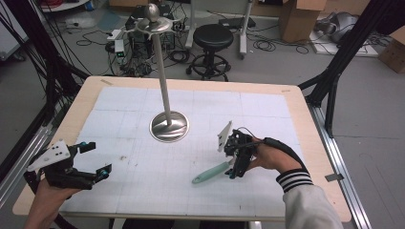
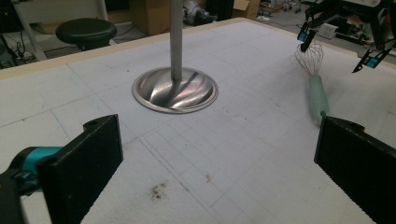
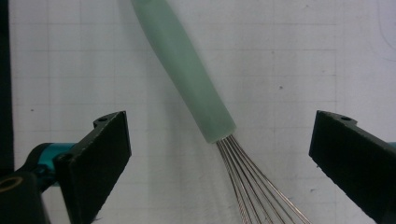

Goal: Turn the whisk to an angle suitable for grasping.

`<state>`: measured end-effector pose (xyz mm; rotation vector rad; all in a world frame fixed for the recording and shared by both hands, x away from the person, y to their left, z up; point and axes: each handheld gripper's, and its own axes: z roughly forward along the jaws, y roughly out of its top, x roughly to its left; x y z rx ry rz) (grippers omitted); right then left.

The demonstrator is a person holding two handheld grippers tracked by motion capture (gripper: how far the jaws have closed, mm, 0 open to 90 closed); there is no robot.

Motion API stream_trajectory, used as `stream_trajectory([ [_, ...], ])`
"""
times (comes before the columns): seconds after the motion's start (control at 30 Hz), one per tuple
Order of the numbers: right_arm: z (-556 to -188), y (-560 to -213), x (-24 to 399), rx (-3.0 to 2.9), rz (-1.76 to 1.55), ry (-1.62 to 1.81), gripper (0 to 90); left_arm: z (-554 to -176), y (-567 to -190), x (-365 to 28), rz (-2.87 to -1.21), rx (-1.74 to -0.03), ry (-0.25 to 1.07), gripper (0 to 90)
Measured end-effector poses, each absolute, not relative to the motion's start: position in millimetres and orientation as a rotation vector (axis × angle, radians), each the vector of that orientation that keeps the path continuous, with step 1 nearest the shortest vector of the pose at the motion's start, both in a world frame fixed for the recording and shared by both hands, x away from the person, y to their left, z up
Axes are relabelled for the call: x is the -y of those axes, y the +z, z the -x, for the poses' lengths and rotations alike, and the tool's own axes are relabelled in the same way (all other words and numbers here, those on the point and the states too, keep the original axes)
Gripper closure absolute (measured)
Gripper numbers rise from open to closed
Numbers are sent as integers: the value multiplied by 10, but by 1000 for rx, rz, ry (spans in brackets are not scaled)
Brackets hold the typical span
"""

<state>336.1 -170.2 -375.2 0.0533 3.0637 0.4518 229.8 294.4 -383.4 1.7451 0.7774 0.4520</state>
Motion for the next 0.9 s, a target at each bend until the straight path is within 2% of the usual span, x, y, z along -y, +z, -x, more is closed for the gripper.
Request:
stream_trajectory([
  [0.13,-3354,-3821,1641,-3060,-43,422,45,-2301,-3846,-2942,-1749,-783,449,17],
  [0.23,-3360,-3858,1608,-3070,-33,400,82,-2303,-3847,-2936,-1749,-782,448,17],
  [0.27,-3357,-3878,1587,-3073,-30,383,174,-2302,-3845,-2934,-1748,-781,448,17],
  [0.5,-3350,-3960,1531,-3067,-7,332,195,-2301,-3849,-2940,-1749,-783,448,17],
  [0.7,-3348,-4015,1486,-3075,38,296,327,-2300,-3848,-2944,-1746,-783,447,17],
  [0.9,-3347,-4040,1461,-3074,73,271,405,-2300,-3847,-2943,-1746,-784,446,17],
])
